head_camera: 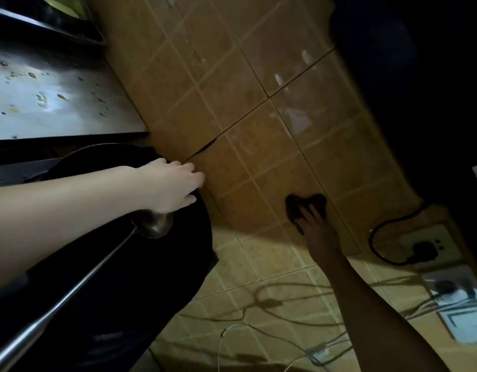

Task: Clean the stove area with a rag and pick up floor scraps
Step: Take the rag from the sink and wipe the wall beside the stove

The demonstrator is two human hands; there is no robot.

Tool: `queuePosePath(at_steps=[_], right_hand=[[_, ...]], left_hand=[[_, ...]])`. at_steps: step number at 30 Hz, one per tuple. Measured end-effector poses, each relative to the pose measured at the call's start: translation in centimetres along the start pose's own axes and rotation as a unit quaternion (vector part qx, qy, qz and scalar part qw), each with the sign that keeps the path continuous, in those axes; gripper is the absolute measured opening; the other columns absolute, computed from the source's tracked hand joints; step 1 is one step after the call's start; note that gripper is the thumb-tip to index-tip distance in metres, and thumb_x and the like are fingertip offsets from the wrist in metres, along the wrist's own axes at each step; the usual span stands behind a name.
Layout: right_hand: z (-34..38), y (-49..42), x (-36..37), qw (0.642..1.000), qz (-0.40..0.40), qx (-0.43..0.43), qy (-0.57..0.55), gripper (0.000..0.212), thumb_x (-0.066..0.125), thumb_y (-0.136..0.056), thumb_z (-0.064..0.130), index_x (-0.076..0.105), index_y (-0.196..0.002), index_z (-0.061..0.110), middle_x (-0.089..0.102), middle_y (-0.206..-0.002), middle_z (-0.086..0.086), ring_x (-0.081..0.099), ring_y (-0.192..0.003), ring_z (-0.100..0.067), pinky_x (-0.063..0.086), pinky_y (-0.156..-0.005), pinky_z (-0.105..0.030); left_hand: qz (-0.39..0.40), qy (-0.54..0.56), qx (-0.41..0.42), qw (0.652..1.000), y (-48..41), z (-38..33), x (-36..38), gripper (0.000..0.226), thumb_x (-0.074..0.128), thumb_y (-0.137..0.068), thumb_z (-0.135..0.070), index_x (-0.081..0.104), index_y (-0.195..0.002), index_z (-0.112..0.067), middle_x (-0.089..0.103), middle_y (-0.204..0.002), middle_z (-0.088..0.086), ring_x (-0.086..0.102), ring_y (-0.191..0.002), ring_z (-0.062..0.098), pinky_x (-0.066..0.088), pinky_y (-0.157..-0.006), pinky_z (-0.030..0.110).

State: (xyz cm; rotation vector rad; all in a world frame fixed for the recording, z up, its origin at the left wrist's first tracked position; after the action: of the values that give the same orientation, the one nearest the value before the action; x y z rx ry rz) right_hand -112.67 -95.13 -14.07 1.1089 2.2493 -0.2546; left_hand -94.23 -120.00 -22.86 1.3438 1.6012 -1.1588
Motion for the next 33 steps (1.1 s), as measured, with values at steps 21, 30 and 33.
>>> queuePosePath(at_steps=[21, 30, 33], right_hand=[[8.7, -10.1, -4.1, 0.998, -0.006, -0.07, 0.008, 0.06, 0.051, -0.087, -0.002, 0.04, -0.14, 0.023, 0.019, -0.157, -0.001, 0.011, -0.146, -0.025, 0.039, -0.099, -0.04], [14.8, -19.1, -10.3, 0.991, -0.026, -0.119, -0.05, 0.048, 0.042, -0.095, 0.007, 0.04, -0.139, 0.024, 0.017, -0.158, -0.003, 0.01, -0.147, -0.025, 0.039, -0.102, -0.041], [16.6, -22.5, -13.6, 0.99, -0.048, -0.121, -0.059, 0.046, 0.043, -0.095, 0.006, 0.043, -0.137, 0.023, 0.02, -0.158, -0.003, 0.012, -0.146, -0.024, 0.038, -0.102, -0.04]], left_hand=[[-0.009, -0.005, -0.054, 0.998, 0.0, 9.3, -0.2, 0.035, 0.038, -0.097, -0.043, 0.037, -0.126, -0.025, 0.045, -0.119, 0.002, 0.053, -0.111, 0.024, 0.045, -0.086, 0.037], [0.007, 0.011, -0.078, 0.997, -0.5, 16.8, -0.3, 0.035, 0.041, -0.095, -0.044, 0.039, -0.123, -0.022, 0.046, -0.117, 0.004, 0.054, -0.108, 0.027, 0.044, -0.084, 0.038], [0.013, 0.005, -0.086, 0.996, -0.8, 19.2, -0.5, 0.037, 0.04, -0.095, -0.044, 0.039, -0.123, -0.02, 0.046, -0.117, 0.006, 0.053, -0.108, 0.028, 0.041, -0.08, 0.036]])
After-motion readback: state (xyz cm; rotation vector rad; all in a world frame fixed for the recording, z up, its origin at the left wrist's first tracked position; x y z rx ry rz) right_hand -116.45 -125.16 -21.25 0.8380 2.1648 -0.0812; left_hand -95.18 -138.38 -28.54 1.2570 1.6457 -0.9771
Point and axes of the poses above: each hand's wrist, its own y-axis away from the middle knuckle, its own x-axis out of the palm, z = x × y, the point moved 9 cm from there along -y, towards the middle knuckle
